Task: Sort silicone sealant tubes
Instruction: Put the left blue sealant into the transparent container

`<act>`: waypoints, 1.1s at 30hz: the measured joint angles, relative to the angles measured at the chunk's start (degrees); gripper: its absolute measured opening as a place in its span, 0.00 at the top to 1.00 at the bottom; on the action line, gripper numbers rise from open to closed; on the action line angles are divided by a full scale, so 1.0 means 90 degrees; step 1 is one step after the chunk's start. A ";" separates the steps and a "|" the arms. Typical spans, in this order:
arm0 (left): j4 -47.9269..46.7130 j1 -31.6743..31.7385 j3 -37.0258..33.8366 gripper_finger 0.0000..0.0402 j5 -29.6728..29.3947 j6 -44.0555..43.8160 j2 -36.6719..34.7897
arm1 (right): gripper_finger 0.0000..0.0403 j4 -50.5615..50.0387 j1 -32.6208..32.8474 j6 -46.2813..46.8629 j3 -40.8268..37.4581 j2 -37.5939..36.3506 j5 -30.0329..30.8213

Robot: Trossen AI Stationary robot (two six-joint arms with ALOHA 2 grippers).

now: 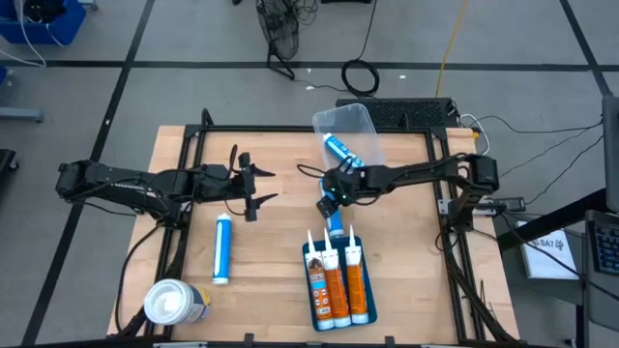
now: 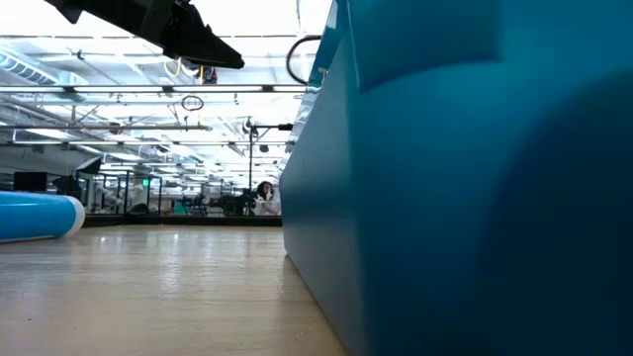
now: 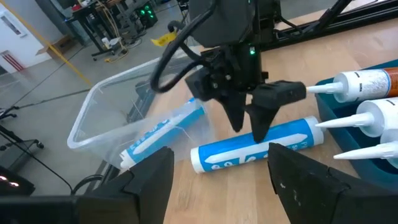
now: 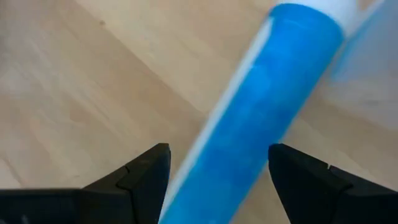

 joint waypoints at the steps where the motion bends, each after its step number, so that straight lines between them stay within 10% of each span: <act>1: 0.0000 0.0000 0.0000 0.37 -0.0001 -0.0003 0.0000 | 0.37 -0.0009 0.0003 -0.0017 0.0093 0.0049 -0.0027; 33: -0.0108 0.0000 0.0000 0.34 -0.0001 0.0001 0.0000 | 0.37 -0.0026 0.0243 -0.0727 0.0821 -0.0351 -0.0119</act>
